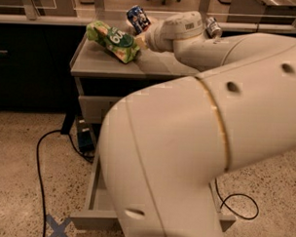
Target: Pick pepsi can from middle drawer and place on counter
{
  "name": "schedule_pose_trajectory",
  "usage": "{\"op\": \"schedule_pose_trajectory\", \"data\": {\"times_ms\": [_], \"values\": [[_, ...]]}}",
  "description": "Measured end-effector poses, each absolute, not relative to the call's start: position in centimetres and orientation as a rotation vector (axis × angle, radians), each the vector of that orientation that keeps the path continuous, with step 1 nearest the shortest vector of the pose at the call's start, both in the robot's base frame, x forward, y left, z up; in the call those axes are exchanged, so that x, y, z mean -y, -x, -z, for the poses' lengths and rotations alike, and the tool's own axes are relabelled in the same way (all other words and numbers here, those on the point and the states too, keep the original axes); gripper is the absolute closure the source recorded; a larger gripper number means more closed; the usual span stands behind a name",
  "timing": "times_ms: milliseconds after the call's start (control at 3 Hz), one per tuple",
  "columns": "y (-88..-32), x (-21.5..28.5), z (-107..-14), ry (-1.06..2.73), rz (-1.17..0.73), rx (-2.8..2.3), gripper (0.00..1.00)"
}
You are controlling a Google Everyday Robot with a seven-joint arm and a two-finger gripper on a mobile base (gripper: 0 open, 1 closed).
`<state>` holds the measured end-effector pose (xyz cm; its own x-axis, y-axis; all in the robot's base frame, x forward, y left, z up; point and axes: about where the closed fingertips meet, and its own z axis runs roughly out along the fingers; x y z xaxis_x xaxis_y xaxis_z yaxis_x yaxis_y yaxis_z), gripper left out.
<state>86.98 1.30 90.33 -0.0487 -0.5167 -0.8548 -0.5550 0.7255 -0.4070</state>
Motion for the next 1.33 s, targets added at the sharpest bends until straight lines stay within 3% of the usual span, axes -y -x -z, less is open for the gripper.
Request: {"op": "schedule_pose_trajectory", "data": {"times_ms": [333,1333], "values": [[-87.5,3.9,-87.0,0.867,0.036,-1.794,1.00],[-87.5,5.0,-86.0,0.979,0.172,-1.790,1.00]]}}
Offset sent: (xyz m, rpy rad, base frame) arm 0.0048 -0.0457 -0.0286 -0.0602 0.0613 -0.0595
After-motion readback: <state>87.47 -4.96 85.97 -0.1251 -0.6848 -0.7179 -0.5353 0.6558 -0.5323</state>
